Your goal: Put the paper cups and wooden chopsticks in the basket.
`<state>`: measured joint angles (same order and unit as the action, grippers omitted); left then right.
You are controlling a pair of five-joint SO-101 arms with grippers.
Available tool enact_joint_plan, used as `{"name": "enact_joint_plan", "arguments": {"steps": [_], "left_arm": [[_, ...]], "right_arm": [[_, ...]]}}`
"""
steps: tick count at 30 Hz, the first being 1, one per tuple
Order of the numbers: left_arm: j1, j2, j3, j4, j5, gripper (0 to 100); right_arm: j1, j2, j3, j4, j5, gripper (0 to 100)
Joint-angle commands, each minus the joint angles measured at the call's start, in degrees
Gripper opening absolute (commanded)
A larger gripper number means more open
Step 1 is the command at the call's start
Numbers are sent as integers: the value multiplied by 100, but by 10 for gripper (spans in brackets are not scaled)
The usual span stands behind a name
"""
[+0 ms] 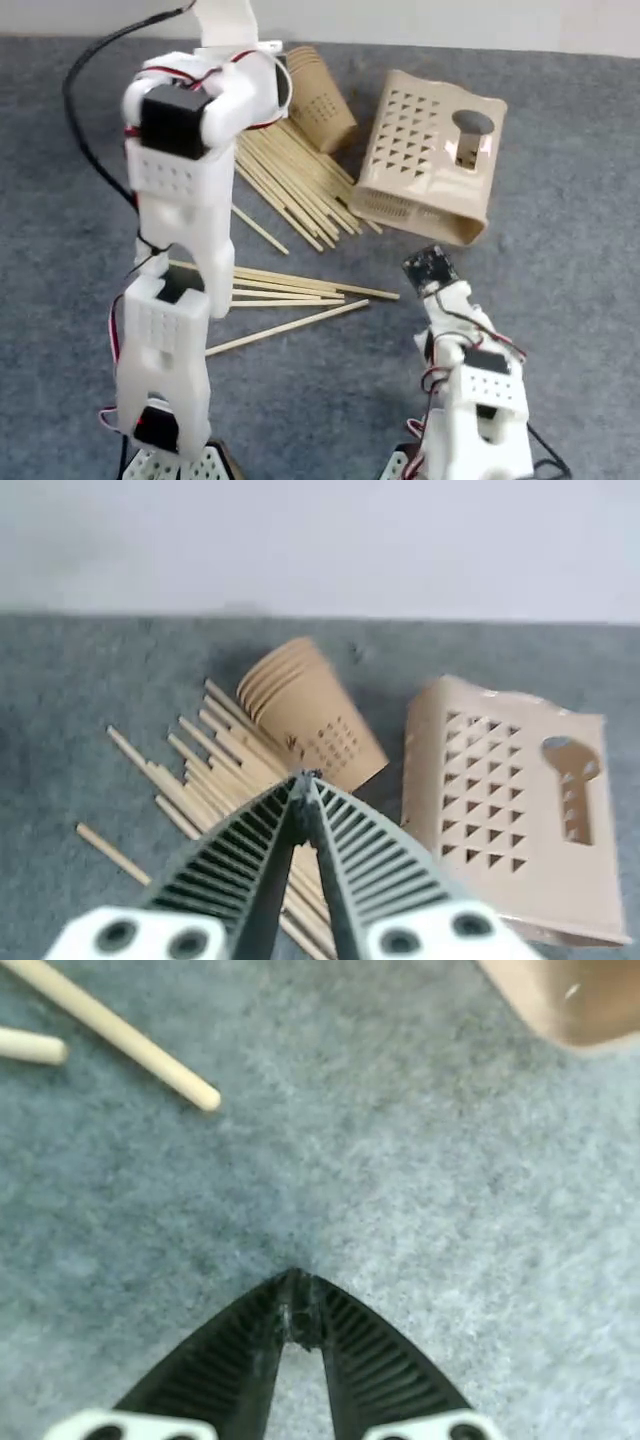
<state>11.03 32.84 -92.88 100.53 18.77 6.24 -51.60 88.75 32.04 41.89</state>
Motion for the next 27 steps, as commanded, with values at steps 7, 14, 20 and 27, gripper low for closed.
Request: {"name": "enact_joint_plan", "arguments": {"steps": [7,14,20,27], "left_arm": [[268,-1349,-40,70,-369,7],[558,-2879,1490,62,-642,7],[514,-4215,3187,35,-659,7],[514,-5560,4699,35,-853,7]], "right_arm": [[84,-866,418,-84,-62,6],[92,-866,418,-84,-62,6],[101,-866,418,-84,-62,6],[110,-892,418,-101,-334,6]]}}
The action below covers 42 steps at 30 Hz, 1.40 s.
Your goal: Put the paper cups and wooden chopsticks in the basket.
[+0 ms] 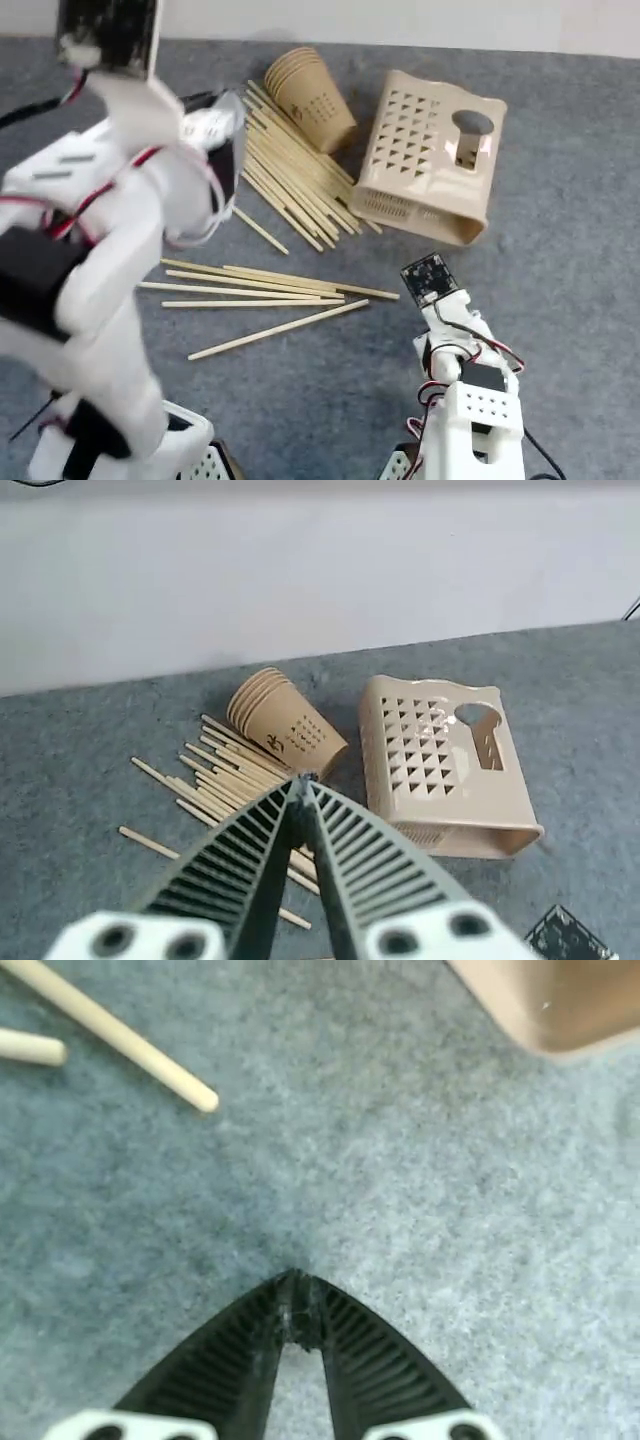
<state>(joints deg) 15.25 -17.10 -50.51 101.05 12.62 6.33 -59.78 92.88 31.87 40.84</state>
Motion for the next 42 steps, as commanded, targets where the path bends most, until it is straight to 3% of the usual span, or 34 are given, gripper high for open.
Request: {"name": "enact_joint_plan", "arguments": {"steps": [1,5,11,16,22,25,32,42], "left_arm": [[92,-752,708,-18,-325,7],[92,-1446,1807,-211,-413,7],[-330,-2747,4163,-1292,-440,7],[-532,-4321,6580,-2541,-993,7],[-1112,-6000,9024,-3710,-1055,7],[-1349,-6501,9833,-3974,-1055,7],[-1473,-7354,11231,-4105,-1055,7],[-1473,-8760,12831,-4097,-1055,10]], "right_arm": [[101,-75,4,-84,-273,6],[303,-84,4,-84,-325,6],[558,-84,-119,66,-914,8],[532,-84,-1393,1200,-1345,9],[523,-31,-3389,2695,-1635,10],[523,-31,-4154,3090,-1802,22],[523,189,-5051,3187,-2725,164],[532,3547,-7556,3222,-3516,284]]}}
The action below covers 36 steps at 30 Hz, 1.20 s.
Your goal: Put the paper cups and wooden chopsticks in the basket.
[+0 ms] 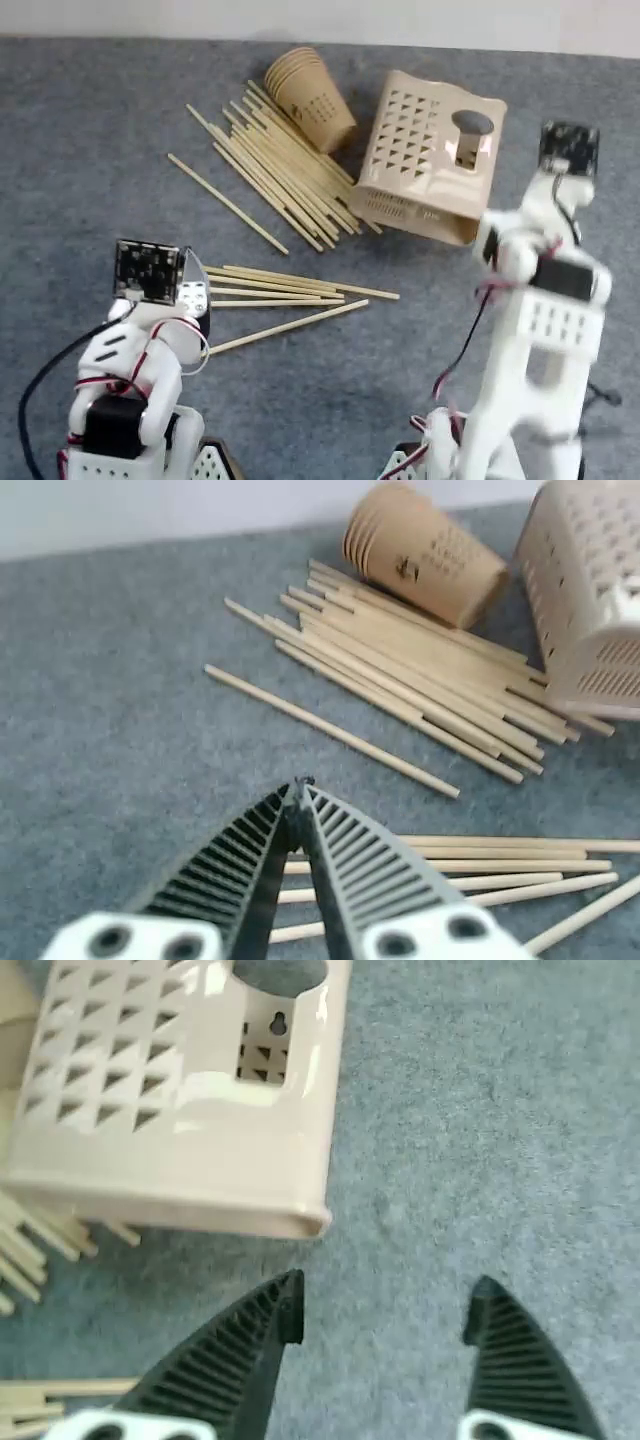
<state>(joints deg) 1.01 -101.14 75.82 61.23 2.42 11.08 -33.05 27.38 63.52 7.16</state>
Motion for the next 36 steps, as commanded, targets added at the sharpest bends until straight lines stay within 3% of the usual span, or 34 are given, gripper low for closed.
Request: {"name": "enact_joint_plan", "arguments": {"steps": [1,17,28,36], "left_arm": [[-48,-418,295,-114,-44,10],[-57,-374,611,-114,-211,7],[-57,-374,646,-79,-299,7],[-57,-374,646,-79,-308,7]], "right_arm": [[48,1218,-1341,136,-149,285],[-356,6105,-7591,2035,-158,286],[-541,8286,-10431,1657,-413,286],[-497,9191,-11090,1191,-563,282]]}}
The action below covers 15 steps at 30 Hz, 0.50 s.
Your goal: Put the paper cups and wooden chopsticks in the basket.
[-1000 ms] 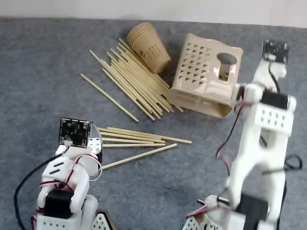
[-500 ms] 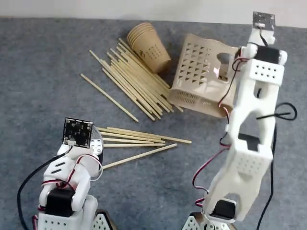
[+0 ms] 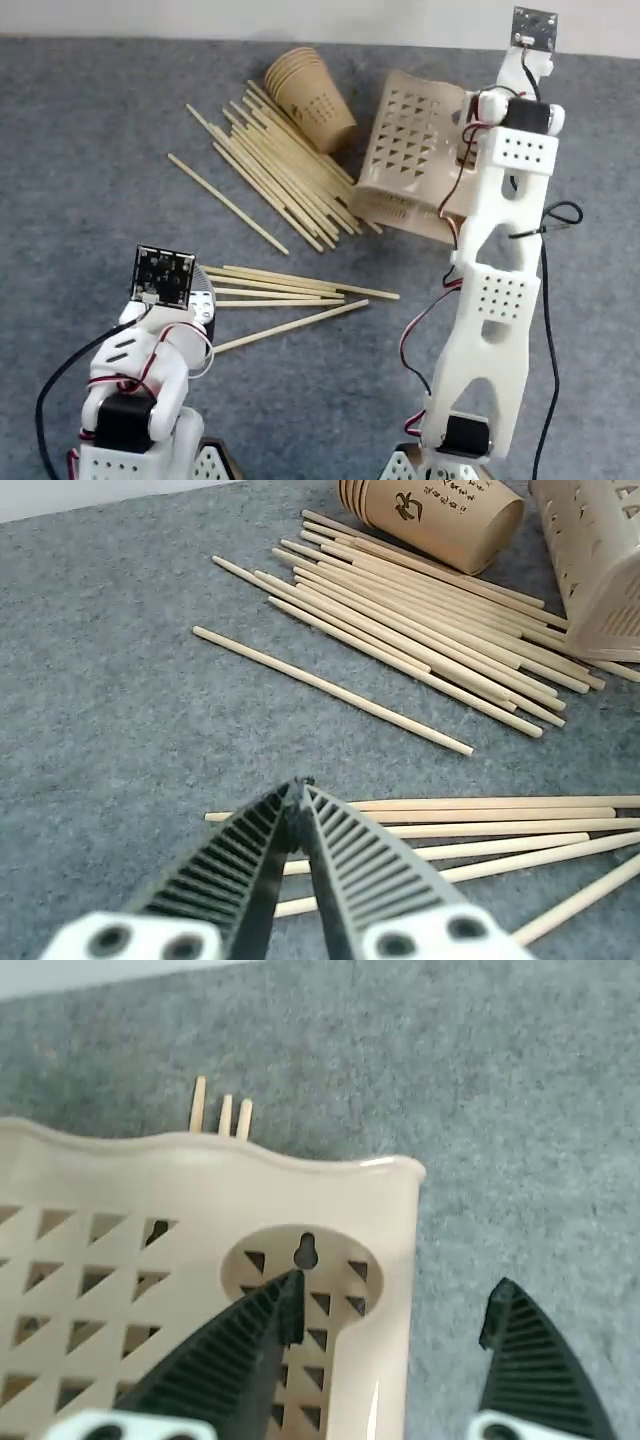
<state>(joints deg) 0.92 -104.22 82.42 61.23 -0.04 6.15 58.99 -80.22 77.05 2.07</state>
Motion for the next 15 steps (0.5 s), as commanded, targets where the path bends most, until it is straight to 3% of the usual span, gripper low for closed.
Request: {"name": "enact_joint_plan", "arguments": {"steps": [1,8,11,15], "left_arm": [[-48,-66,-13,-79,-62,7],[-48,-66,-13,-79,-62,7],[-48,-66,-13,-79,-62,7],[-48,-66,-13,-79,-62,7]], "right_arm": [[31,57,-303,-145,-53,282],[295,215,-295,-127,-35,217],[268,207,-57,40,325,191],[145,180,84,382,826,70]]}}
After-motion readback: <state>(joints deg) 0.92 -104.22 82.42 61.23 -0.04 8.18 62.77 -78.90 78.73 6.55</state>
